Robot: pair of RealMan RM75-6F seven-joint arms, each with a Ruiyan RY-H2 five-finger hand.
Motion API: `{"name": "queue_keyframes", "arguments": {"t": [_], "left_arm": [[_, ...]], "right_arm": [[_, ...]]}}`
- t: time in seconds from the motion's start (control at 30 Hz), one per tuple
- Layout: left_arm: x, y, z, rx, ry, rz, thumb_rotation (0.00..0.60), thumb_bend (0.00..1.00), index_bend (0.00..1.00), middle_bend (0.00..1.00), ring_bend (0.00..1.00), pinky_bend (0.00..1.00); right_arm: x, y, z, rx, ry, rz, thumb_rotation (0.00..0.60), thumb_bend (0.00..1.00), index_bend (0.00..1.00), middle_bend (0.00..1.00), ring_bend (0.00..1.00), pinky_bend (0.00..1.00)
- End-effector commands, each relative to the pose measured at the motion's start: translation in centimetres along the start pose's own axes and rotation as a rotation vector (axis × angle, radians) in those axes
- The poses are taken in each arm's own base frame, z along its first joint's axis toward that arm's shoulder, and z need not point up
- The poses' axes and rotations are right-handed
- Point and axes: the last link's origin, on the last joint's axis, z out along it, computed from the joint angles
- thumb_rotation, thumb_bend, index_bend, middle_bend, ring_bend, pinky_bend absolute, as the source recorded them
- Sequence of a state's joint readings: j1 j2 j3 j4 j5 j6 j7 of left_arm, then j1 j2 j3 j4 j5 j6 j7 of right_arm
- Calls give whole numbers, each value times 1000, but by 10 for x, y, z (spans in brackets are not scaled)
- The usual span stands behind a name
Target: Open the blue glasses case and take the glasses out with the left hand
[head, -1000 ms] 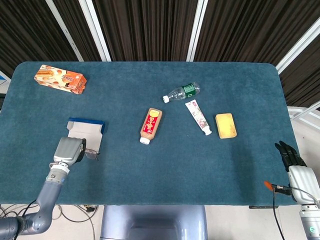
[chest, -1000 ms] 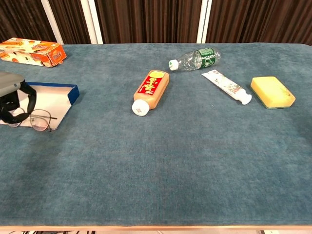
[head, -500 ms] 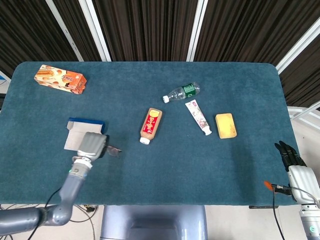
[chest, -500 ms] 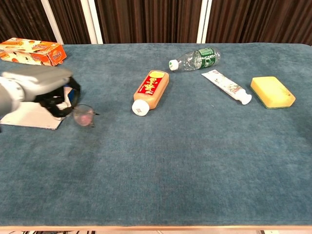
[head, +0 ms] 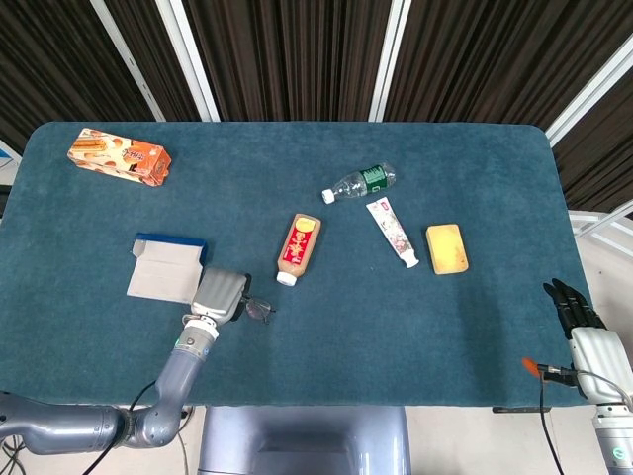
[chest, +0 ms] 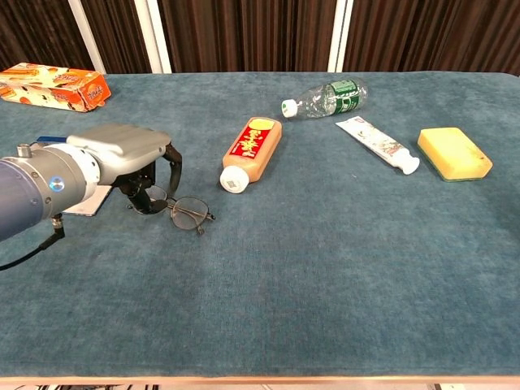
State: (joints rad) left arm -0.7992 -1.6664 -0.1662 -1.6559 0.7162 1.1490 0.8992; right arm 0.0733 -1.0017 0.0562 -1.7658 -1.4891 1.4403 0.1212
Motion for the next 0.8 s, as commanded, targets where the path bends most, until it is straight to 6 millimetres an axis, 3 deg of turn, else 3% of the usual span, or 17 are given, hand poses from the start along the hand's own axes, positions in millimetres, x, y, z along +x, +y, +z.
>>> {"name": "queue_keyframes", "arguments": {"t": [0.03,0.2,0.3,0.37,0.47,0.53,0.63,0.73,0.8], "left_arm": [[5,-5,-4,1,29,-19,600,258,365,1000,973,1000],[14,-22,-22,9,86,-84,600,256,363,1000,953,1000],[17,-43,-45,25,123,-129,600,256,358,978,874,967],[16,-62,-64,43,140,-140,600,256,331,902,788,888],[13,-83,-85,62,158,-134,600,256,229,673,619,705],[11,-101,-101,87,174,-120,600,256,133,433,440,541],[5,-135,-136,144,209,-90,600,249,58,183,190,330],[0,-162,-169,185,240,-76,600,228,21,32,33,170],[-3,-176,-188,207,258,-50,600,200,5,0,1,78]], "right_arm": [[0,0,0,0,-1,-1,600,187,0,0,0,187],[0,0,0,-1,-1,-4,600,188,0,0,0,187],[0,0,0,-1,-1,-8,600,188,0,0,0,187],[-1,0,0,-2,0,-12,600,188,0,0,0,187],[-1,0,0,-2,1,-16,600,188,0,0,0,187],[-1,0,0,-3,2,-20,600,188,0,0,0,187],[-1,0,-1,3,6,-35,600,187,0,0,0,187],[-1,-1,-1,11,15,-49,600,187,0,0,0,187],[-1,-2,-1,21,26,-62,600,187,0,0,0,187]]}}
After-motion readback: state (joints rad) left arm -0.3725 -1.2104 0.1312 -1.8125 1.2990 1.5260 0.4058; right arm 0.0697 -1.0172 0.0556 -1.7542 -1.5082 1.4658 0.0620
